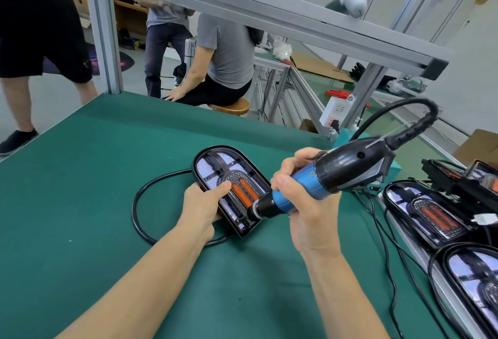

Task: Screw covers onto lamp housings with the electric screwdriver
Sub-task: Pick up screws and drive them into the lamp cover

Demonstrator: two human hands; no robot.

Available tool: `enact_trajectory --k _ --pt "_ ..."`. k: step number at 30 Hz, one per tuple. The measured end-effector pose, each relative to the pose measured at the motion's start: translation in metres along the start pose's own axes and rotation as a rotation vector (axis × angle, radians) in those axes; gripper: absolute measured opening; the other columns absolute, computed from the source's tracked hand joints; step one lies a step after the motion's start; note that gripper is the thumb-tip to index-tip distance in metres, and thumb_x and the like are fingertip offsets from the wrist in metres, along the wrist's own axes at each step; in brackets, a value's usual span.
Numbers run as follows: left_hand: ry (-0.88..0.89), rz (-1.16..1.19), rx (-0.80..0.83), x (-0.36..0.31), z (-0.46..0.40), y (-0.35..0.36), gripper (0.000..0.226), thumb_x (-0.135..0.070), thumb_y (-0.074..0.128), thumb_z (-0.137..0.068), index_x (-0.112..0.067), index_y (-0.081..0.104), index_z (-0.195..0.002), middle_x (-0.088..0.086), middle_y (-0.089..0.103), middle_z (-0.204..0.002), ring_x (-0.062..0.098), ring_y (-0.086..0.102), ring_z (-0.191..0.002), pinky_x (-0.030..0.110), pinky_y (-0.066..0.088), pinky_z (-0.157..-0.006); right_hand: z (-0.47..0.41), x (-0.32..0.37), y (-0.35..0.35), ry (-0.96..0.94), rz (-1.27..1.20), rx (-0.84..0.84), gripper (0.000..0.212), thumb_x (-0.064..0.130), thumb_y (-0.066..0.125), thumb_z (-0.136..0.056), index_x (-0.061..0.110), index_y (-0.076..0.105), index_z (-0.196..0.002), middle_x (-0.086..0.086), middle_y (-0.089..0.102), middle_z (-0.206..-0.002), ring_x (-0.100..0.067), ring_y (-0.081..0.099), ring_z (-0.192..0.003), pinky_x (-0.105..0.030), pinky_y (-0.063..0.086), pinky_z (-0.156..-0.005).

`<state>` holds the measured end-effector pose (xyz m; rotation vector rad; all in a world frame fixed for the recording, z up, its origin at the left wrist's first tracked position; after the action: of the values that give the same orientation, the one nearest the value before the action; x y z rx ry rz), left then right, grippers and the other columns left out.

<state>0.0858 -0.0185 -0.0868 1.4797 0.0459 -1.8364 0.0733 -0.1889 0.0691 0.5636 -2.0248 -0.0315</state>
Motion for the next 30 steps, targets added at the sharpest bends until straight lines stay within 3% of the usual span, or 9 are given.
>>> enact_trajectory --k 5,9,12,19,23,30 --pt "0.005 -0.005 0.004 0.0 0.001 0.0 0.011 -0.006 0.068 -0.085 -0.012 0.064 -0.093 0.007 0.072 -0.091 0.023 0.069 -0.081 0.04 0.056 -0.077 0.001 0.005 0.001 -0.039 0.044 0.046 0.025 0.01 0.068 -0.064 0.031 0.062 -0.077 -0.006 0.053 -0.071 -0.029 0.045 -0.069 -0.04 0.045 -0.07" --pt "0.019 -0.014 0.012 -0.003 0.001 0.002 0.011 -0.006 0.067 -0.086 -0.013 0.064 -0.093 0.006 0.073 -0.088 0.02 0.069 -0.076 0.032 0.054 -0.062 0.001 0.003 0.008 -0.032 0.035 0.134 0.028 0.008 0.065 -0.065 0.033 0.061 -0.078 0.0 0.056 -0.07 -0.024 0.051 -0.065 -0.036 0.048 -0.068" --pt "0.025 -0.023 0.016 -0.003 0.003 0.003 0.01 -0.005 0.067 -0.086 -0.013 0.065 -0.092 0.005 0.073 -0.087 0.019 0.069 -0.073 0.03 0.053 -0.06 0.001 0.004 0.014 -0.043 0.04 0.202 0.03 0.005 0.064 -0.067 0.033 0.06 -0.078 0.002 0.056 -0.069 -0.019 0.051 -0.063 -0.033 0.049 -0.067" --pt "0.044 -0.028 0.036 -0.006 0.004 0.005 0.011 -0.005 0.066 -0.086 -0.013 0.065 -0.093 0.006 0.073 -0.088 0.022 0.068 -0.077 0.035 0.055 -0.068 0.001 0.0 0.017 -0.034 0.091 0.239 0.032 0.007 0.065 -0.066 0.035 0.061 -0.08 -0.001 0.056 -0.073 -0.026 0.049 -0.068 -0.042 0.047 -0.071" --pt "0.043 -0.022 0.057 -0.004 0.005 0.006 0.011 -0.005 0.065 -0.087 -0.012 0.065 -0.095 0.005 0.073 -0.086 0.018 0.069 -0.07 0.03 0.053 -0.06 0.001 -0.002 0.02 -0.017 0.062 0.272 0.032 0.005 0.065 -0.067 0.03 0.06 -0.086 0.002 0.057 -0.071 -0.022 0.05 -0.065 -0.033 0.048 -0.067" --pt "0.034 -0.022 0.057 -0.001 0.002 0.002 0.011 -0.005 0.066 -0.086 -0.012 0.066 -0.096 0.006 0.074 -0.089 0.02 0.07 -0.075 0.035 0.056 -0.071 0.003 -0.008 0.01 0.0 0.057 0.203 0.033 0.009 0.065 -0.068 0.038 0.064 -0.084 0.004 0.053 -0.074 -0.024 0.044 -0.069 -0.036 0.042 -0.069"
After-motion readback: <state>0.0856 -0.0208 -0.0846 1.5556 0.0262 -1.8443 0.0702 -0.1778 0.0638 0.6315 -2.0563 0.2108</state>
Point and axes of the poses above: each hand's wrist, its own z-axis away from the middle knuckle, its own y-axis out of the palm, x = y × z, the point moved 9 cm from there along -z, towards the middle knuckle
